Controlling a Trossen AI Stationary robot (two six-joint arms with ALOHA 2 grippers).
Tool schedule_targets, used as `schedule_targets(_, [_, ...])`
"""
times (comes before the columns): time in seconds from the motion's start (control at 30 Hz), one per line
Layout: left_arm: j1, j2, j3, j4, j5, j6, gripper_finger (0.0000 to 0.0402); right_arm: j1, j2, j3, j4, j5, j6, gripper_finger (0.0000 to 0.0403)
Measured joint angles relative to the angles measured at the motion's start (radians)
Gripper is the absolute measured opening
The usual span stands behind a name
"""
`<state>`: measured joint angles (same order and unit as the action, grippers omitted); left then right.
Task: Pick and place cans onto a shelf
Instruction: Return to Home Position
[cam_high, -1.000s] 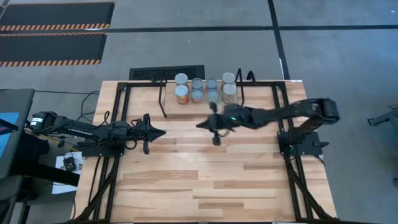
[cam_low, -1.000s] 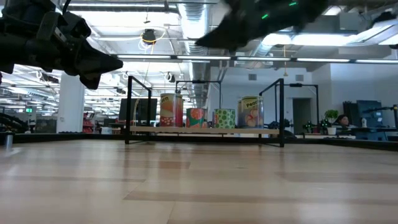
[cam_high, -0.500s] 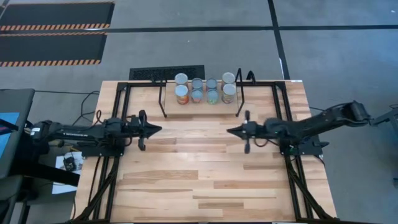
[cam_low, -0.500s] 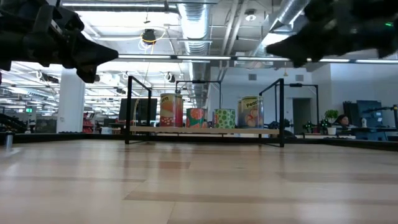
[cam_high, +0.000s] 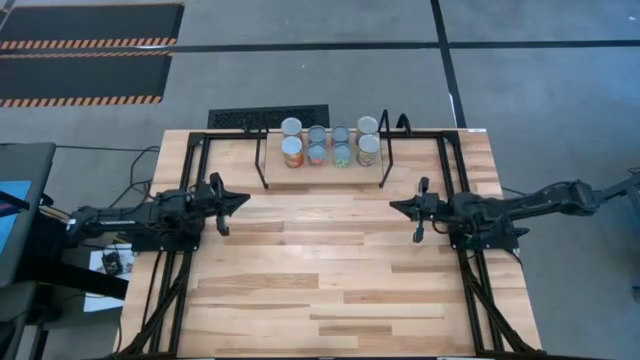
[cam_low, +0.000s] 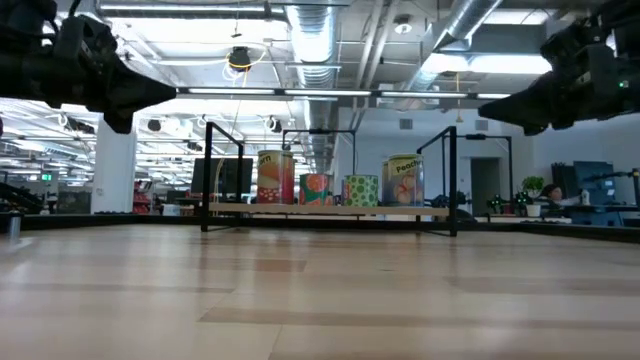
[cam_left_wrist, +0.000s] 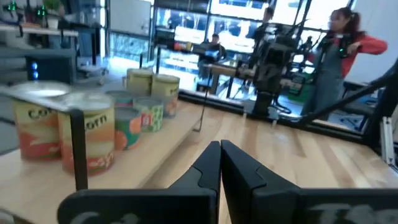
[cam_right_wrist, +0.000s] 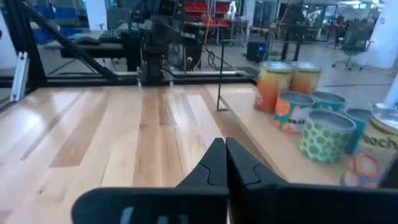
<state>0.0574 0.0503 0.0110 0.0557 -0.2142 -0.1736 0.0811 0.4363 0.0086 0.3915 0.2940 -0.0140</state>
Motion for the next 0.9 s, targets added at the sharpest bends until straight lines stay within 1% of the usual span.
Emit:
schedule_targets(0.1, [0.000,-0.050,0.003,-0.015,-0.006,0.011,0.0000,-0.006,-0.107,0.000,-0.109,0.004,0.006,0.0003])
schedule_targets(0.27, [0.000,-0.046,0.004,-0.018,-0.016,0.030,0.0000,-0.006,-0.303,0.000,-0.309,0.025,0.003,0.0005])
schedule_targets(0.33, [0.000,-0.048,0.004,-0.015,-0.026,0.041,0.0000,-0.007,-0.378,-0.001,-0.317,0.018,-0.010,0.0003])
schedule_targets(0.4, [0.000,-0.049,0.004,-0.003,-0.071,0.063,0.0000,-0.004,-0.432,-0.001,-0.319,0.009,-0.051,0.0003])
schedule_targets(0.47, [0.000,-0.049,0.004,-0.001,-0.101,0.085,0.0000,-0.005,-0.434,-0.001,-0.320,0.016,-0.075,0.0006])
schedule_targets(0.53, [0.000,-0.048,0.004,-0.001,-0.114,0.089,0.0000,-0.014,-0.428,-0.001,-0.320,0.049,-0.080,0.0011])
schedule_targets(0.77, [0.000,-0.046,0.006,-0.009,-0.132,0.086,0.0000,-0.058,-0.406,-0.001,-0.323,0.048,-0.089,0.0033])
schedule_targets(0.9, [0.000,-0.046,0.007,-0.011,-0.115,0.052,0.0000,-0.065,-0.407,-0.002,-0.324,0.047,-0.090,0.0038])
